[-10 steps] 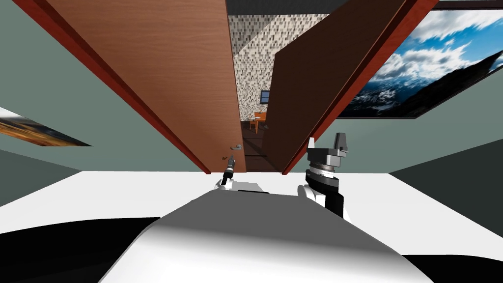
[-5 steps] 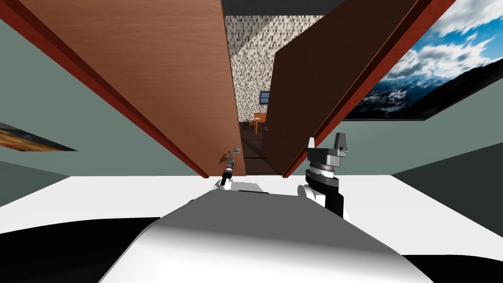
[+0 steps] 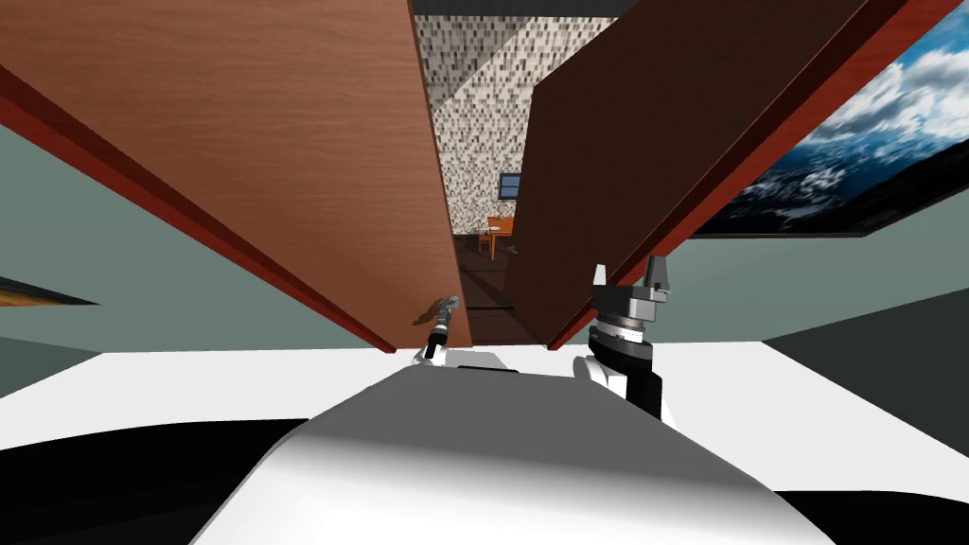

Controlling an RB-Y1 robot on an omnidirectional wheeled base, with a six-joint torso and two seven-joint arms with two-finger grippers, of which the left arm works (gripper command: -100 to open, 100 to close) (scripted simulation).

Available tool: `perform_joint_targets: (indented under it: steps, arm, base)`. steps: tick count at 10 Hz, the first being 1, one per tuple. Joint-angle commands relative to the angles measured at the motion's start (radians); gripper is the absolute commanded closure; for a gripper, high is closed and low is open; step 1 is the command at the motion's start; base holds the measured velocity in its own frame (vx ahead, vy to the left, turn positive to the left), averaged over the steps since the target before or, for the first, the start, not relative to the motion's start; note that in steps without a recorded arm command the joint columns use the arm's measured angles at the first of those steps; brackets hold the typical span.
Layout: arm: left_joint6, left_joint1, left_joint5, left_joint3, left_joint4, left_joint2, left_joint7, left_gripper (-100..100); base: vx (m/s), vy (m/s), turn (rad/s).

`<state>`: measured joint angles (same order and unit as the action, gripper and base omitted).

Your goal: Push the door open

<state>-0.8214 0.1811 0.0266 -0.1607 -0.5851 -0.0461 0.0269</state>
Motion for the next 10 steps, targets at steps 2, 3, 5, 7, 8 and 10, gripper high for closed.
perform_joint_targets:
  steps: [2,3,5,7,8,10]
  arm:
    - [0.0,0.0,0.0,0.0,0.0,0.0,0.0,100]
    - [0.0,0.0,0.0,0.0,0.0,0.0,0.0,100]
    - [0.0,0.0,0.0,0.0,0.0,0.0,0.0,100]
    - [0.0,0.0,0.0,0.0,0.0,0.0,0.0,100]
    - [0.002,0.005,-0.007,-0.014,-0.001,-0.012,-0.009,100]
    - [0.002,0.006,-0.014,-0.025,0.0,-0.02,-0.018,100]
  base:
    - [0.034,0.004,0.0]
    - [-0.025,0.002,-0.005]
    - [-0.008,0.003,-0.005]
    - [0.0,0.0,0.0]
    - [0.094,-0.022,0.033]
    - [0.177,-0.036,0.044]
